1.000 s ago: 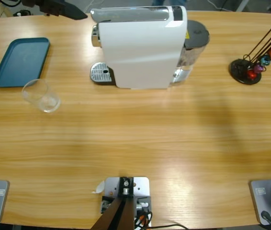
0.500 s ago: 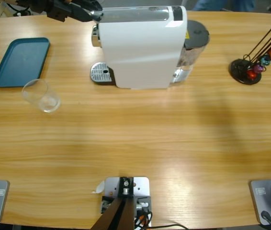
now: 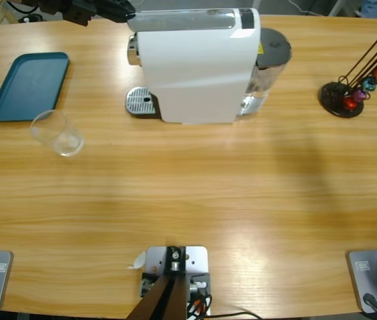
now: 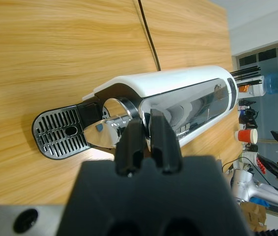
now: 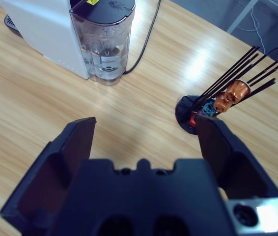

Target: Pour coffee

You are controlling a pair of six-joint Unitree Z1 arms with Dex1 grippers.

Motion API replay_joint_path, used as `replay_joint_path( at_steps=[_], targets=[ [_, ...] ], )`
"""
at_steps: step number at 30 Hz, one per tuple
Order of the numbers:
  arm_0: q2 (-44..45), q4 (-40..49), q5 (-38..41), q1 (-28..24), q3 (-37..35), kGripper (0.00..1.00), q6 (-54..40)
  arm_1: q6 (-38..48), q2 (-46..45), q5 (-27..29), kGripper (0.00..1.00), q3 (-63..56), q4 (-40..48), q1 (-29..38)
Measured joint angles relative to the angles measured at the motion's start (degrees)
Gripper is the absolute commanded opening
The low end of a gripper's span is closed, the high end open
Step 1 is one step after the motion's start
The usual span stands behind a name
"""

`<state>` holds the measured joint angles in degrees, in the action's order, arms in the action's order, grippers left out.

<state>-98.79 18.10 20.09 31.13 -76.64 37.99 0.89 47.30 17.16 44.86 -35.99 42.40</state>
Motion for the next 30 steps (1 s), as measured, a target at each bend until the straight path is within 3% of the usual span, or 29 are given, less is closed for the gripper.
replay_joint_path(
  at_steps=[23,30],
  targets=[
    [0.7,-1.3,3.0,-0.7,0.1,0.000,1.2,0.0,0.0,0.0,0.890,0.0,0.0,0.0],
    [5.7,-2.4,3.9,-0.3,-2.9,0.000,1.4,0.0,0.0,0.0,0.890,0.0,0.0,0.0]
  ],
)
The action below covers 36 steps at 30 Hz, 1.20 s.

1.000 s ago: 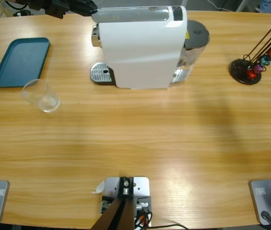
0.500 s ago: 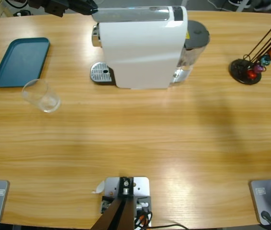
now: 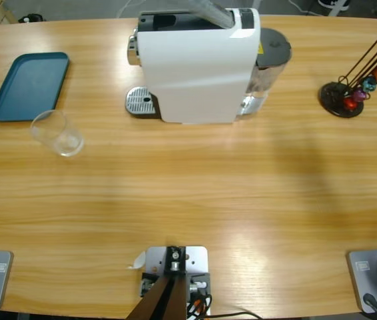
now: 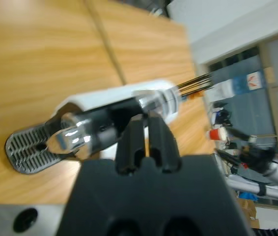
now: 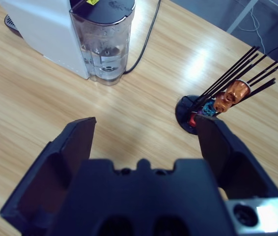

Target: Pour coffee

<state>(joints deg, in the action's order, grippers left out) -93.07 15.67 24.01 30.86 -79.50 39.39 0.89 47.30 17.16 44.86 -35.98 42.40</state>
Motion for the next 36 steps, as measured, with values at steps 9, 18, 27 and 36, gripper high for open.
replay_joint_path(
  at_steps=[9,18,27,36],
  targets=[
    [1.3,-0.2,2.2,0.3,0.5,0.996,-10.2,0.1,0.1,0.0,0.890,0.0,0.5,0.0],
    [17.9,2.1,-11.3,6.4,23.6,0.997,-47.1,8.1,5.9,5.4,0.803,-9.7,21.3,-6.5],
    [28.6,9.5,-17.5,7.6,30.9,0.982,-50.6,8.4,14.0,10.9,0.803,-24.4,47.5,-19.8],
    [27.0,9.4,-17.6,7.7,29.5,0.982,-49.3,7.4,23.7,10.1,0.632,-29.1,63.0,-22.9]
  ],
)
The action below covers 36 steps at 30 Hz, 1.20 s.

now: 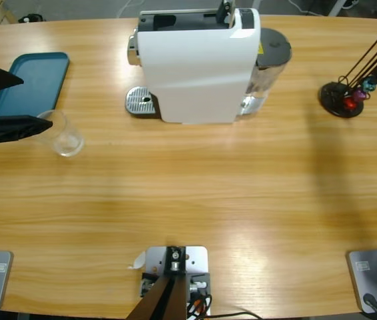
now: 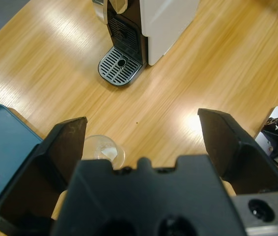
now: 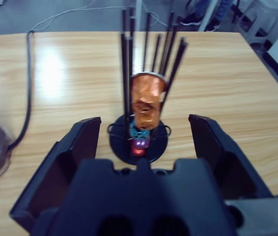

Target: Pour coffee

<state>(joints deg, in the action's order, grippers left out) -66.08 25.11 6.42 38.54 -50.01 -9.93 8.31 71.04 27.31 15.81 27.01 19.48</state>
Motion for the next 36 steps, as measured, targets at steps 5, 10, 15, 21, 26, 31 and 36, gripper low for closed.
replay_joint_path(
  at_steps=[5,10,15,21,26,31,36],
  targets=[
    [-2.1,-0.8,0.0,0.8,-1.5,0.982,0.2,-1.6,0.1,-0.9,0.629,-0.1,2.4,-2.2],
    [-2.9,-1.2,0.0,1.6,-1.7,0.982,0.3,-2.0,0.2,-2.7,0.628,-0.2,3.6,-3.0],
    [-3.3,-1.2,0.0,1.7,-1.7,0.982,0.4,-2.0,1.5,-3.3,0.628,-1.0,6.0,-3.0],
    [-3.3,-1.2,0.0,1.7,-1.7,0.982,0.4,-2.0,3.3,-3.3,0.440,-1.2,7.2,-3.5],
    [-3.3,-1.2,0.0,1.7,-1.7,0.982,0.5,-2.0,3.6,-3.3,0.223,-1.3,8.3,-3.9],
    [-3.4,-1.2,0.0,1.7,-1.7,0.982,0.5,-2.2,3.7,-3.3,0.223,-1.3,8.4,-4.4],
    [-3.6,-1.2,0.0,1.7,-1.7,0.982,0.5,-2.3,4.4,-4.0,0.214,-1.3,8.8,-4.4]
  ],
)
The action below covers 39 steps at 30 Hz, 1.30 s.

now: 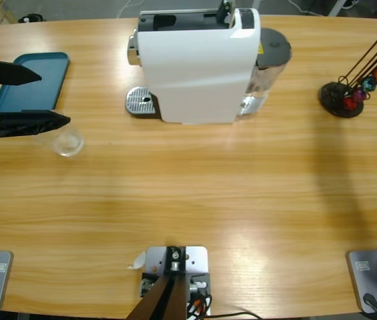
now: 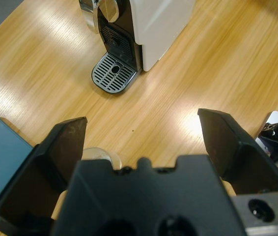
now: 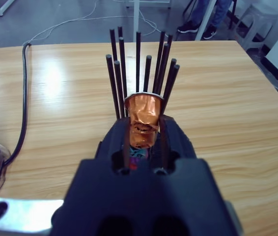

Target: Pour coffee

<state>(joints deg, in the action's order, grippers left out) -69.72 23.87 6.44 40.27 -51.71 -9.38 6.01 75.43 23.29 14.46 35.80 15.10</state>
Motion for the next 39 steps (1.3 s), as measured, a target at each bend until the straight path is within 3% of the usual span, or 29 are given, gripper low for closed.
replay_joint_path(
  at_steps=[1,2,6,7,9,11,13,28,33,39],
  targets=[
    [0.0,0.0,0.0,0.0,0.0,0.982,0.0,0.0,0.3,-0.2,0.147,0.0,0.3,0.0],
    [0.0,0.0,0.0,0.0,0.0,0.982,0.0,0.0,0.7,-0.3,0.014,0.0,0.5,0.0],
    [0.0,0.0,0.0,0.0,0.0,0.982,0.0,0.0,1.6,-0.4,0.000,0.0,0.9,0.0],
    [0.0,0.0,0.0,0.0,0.0,0.982,0.0,-0.1,1.7,-0.4,0.053,0.0,1.0,0.0],
    [0.0,0.0,0.0,0.0,0.0,0.982,0.1,-0.1,1.7,-0.4,0.684,-0.1,1.2,0.0],
    [0.0,0.0,0.0,0.0,0.0,0.982,0.2,-0.2,1.7,-0.4,0.919,-0.1,1.4,0.0],
    [0.0,0.0,0.0,0.0,0.0,0.982,0.2,-0.2,1.7,-0.4,0.985,-0.1,1.8,0.0],
    [-0.3,0.0,0.1,0.0,0.0,0.982,0.2,-0.2,0.9,-0.4,0.964,-0.1,1.8,0.0],
    [-0.3,0.0,0.1,0.0,0.0,0.982,0.2,-0.2,1.9,-0.4,0.817,0.0,2.2,-0.8],
    [-0.3,0.0,0.1,0.0,0.0,0.982,0.2,-0.2,2.4,-0.4,0.757,0.0,2.6,-1.1]
  ],
)
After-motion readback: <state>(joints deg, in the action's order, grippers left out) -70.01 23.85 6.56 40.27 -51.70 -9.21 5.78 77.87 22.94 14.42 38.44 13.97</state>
